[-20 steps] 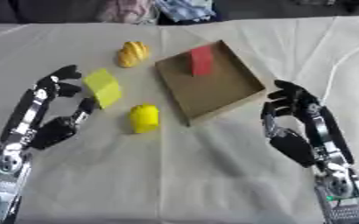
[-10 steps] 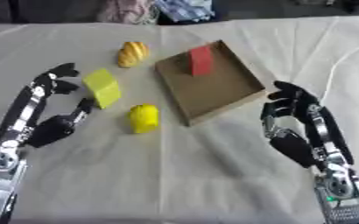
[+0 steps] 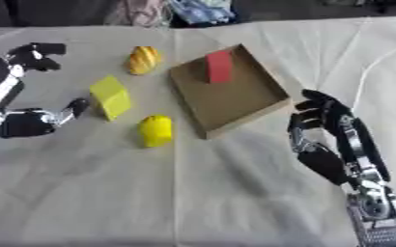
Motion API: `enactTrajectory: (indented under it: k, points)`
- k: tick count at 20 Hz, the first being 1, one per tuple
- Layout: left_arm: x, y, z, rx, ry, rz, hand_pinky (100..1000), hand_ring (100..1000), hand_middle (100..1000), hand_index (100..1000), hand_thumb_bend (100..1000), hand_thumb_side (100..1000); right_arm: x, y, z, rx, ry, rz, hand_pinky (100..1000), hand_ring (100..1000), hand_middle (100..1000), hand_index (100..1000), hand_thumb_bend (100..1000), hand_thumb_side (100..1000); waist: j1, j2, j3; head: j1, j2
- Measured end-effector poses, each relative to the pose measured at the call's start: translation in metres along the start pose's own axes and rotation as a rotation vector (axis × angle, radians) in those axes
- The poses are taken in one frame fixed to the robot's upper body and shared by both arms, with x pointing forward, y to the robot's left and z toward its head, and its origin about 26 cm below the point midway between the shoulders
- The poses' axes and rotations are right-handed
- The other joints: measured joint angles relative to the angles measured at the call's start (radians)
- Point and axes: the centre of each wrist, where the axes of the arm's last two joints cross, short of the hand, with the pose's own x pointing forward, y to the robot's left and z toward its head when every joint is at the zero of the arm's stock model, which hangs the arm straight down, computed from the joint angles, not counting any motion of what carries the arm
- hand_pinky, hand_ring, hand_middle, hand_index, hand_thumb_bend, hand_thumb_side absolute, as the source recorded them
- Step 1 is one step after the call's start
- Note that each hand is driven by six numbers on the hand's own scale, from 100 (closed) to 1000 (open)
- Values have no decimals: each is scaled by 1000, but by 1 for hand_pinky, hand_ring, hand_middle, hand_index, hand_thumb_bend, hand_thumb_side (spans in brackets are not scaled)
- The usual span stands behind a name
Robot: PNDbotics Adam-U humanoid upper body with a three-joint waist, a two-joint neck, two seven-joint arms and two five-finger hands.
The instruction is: Pick up objects on the table and place them in the box.
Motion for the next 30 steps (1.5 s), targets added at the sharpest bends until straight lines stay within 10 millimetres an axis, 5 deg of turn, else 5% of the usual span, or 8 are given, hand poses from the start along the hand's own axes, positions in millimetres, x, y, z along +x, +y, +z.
enactTrajectory:
  k: [7, 13, 30]
  points:
    - [3, 42, -15, -201, -178, -217, 819, 791, 844, 923, 615, 419, 0, 0, 0, 18, -4, 6, 626, 664, 671, 863, 100, 366, 6, -4, -17, 0, 0]
    - [-5, 57, -30, -405, -251, -408, 831, 802, 849, 916, 662, 368, 0, 0, 1, 37, -7, 11, 626, 663, 670, 863, 100, 363, 12, -8, -32, 0, 0]
    - [-53, 17, -87, -636, -247, -741, 863, 837, 861, 901, 754, 283, -1, 3, 3, 60, -5, 9, 625, 659, 670, 864, 100, 356, 12, -13, -39, -16, 0]
